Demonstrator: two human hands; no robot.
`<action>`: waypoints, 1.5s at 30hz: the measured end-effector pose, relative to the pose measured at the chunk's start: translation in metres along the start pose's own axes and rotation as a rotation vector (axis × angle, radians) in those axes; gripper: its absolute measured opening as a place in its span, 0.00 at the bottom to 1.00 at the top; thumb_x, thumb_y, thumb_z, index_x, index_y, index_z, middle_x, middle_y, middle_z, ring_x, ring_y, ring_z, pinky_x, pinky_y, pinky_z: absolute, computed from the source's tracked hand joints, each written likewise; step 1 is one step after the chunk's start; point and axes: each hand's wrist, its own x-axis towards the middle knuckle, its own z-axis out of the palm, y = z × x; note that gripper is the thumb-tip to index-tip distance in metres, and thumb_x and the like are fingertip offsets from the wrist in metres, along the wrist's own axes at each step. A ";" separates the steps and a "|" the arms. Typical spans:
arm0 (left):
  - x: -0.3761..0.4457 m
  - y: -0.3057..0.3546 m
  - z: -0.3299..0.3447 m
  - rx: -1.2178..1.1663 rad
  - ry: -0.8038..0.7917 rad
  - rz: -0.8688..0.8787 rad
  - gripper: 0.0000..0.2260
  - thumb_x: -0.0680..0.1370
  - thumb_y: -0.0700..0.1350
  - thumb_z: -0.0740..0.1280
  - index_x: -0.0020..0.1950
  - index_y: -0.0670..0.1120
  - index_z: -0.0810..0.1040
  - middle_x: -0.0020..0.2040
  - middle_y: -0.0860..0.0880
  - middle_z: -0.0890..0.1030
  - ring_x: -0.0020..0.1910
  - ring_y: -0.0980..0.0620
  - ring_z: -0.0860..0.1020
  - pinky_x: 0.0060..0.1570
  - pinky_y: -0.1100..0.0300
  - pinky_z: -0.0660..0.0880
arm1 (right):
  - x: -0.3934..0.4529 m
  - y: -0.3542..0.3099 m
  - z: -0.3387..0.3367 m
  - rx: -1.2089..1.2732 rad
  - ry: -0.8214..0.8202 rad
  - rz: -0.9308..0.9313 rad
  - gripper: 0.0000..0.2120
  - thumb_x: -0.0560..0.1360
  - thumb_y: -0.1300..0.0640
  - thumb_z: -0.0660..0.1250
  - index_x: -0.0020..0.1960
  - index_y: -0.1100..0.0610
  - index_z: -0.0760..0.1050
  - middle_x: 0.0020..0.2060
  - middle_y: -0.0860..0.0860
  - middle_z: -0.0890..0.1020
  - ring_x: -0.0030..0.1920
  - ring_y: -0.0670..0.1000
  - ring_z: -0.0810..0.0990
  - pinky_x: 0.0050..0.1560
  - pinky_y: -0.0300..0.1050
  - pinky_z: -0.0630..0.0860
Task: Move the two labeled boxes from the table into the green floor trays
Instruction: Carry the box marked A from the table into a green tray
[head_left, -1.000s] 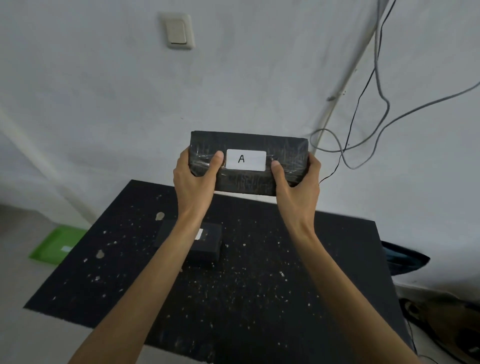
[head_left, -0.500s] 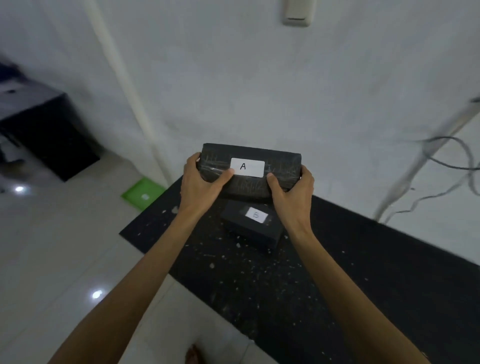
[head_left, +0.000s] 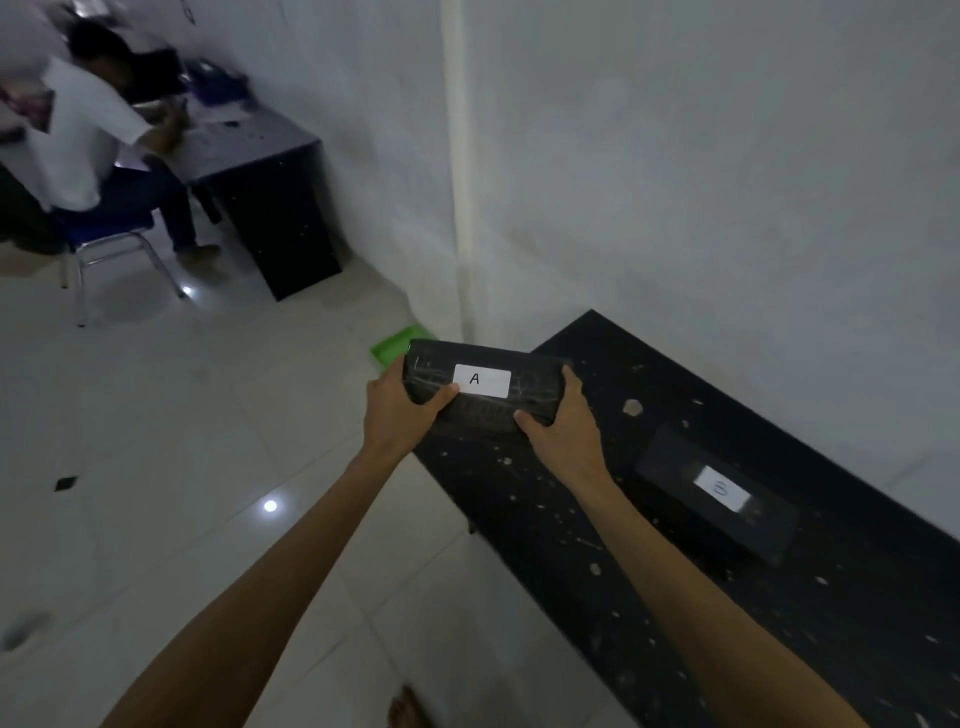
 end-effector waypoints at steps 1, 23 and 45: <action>0.010 -0.017 -0.012 0.013 -0.005 -0.009 0.31 0.69 0.61 0.75 0.67 0.47 0.75 0.62 0.46 0.82 0.63 0.42 0.77 0.59 0.42 0.78 | 0.004 -0.007 0.022 -0.007 -0.012 0.014 0.47 0.73 0.48 0.73 0.82 0.51 0.47 0.78 0.54 0.63 0.76 0.57 0.65 0.74 0.57 0.62; 0.200 -0.210 -0.106 0.440 -0.228 -0.065 0.35 0.78 0.60 0.66 0.79 0.45 0.61 0.76 0.38 0.64 0.72 0.36 0.66 0.67 0.41 0.70 | 0.138 -0.074 0.272 -0.078 -0.178 0.243 0.44 0.72 0.46 0.74 0.80 0.54 0.55 0.69 0.59 0.71 0.69 0.60 0.72 0.67 0.52 0.70; 0.575 -0.280 0.032 0.650 -0.781 0.229 0.37 0.78 0.60 0.66 0.81 0.45 0.57 0.79 0.38 0.60 0.75 0.36 0.64 0.69 0.39 0.70 | 0.442 -0.055 0.389 0.074 0.164 0.702 0.40 0.74 0.53 0.70 0.80 0.55 0.54 0.69 0.62 0.70 0.68 0.63 0.72 0.65 0.54 0.72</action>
